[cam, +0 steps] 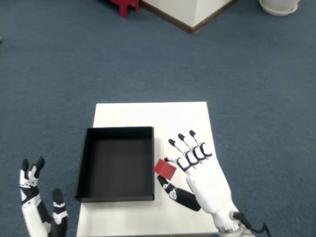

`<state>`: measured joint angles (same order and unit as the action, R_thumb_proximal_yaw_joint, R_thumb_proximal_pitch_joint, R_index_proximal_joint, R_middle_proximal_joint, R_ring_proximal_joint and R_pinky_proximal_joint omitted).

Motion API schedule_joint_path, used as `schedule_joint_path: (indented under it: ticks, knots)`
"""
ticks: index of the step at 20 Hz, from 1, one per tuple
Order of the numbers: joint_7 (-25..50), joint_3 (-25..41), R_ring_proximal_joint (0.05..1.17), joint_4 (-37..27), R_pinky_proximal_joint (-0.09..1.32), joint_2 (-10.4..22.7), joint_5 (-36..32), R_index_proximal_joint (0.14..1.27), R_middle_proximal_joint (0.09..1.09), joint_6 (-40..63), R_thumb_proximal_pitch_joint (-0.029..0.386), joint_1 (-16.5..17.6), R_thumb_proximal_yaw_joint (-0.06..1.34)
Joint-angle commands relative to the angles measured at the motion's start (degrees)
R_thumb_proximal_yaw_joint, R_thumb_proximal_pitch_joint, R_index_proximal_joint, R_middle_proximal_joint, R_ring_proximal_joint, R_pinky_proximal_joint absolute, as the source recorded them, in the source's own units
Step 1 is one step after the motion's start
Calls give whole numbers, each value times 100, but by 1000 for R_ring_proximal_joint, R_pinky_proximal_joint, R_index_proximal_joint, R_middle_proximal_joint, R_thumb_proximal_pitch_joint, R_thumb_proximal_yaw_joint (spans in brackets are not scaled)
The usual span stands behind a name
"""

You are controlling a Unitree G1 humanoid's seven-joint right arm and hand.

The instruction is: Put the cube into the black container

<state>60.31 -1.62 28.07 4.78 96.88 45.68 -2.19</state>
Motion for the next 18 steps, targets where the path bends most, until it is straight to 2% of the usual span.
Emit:
schedule_joint_path:
  ticks: [1, 8, 12, 18]
  knots:
    - [-425, 235, 232, -710, 101, 31, -601, 1042, 301, -14, 198, -199, 1221]
    - [-1421, 1380, 246, -1008, 113, 156, -1405, 1036, 318, -940, 198, -458, 1229]
    - [-1616, 1984, 263, -685, 137, 227, -1721, 1033, 333, -1563, 198, -667, 1233]
    - [-1663, 3213, 283, -342, 161, 390, -2312, 1035, 349, -2452, 197, -1233, 1243]
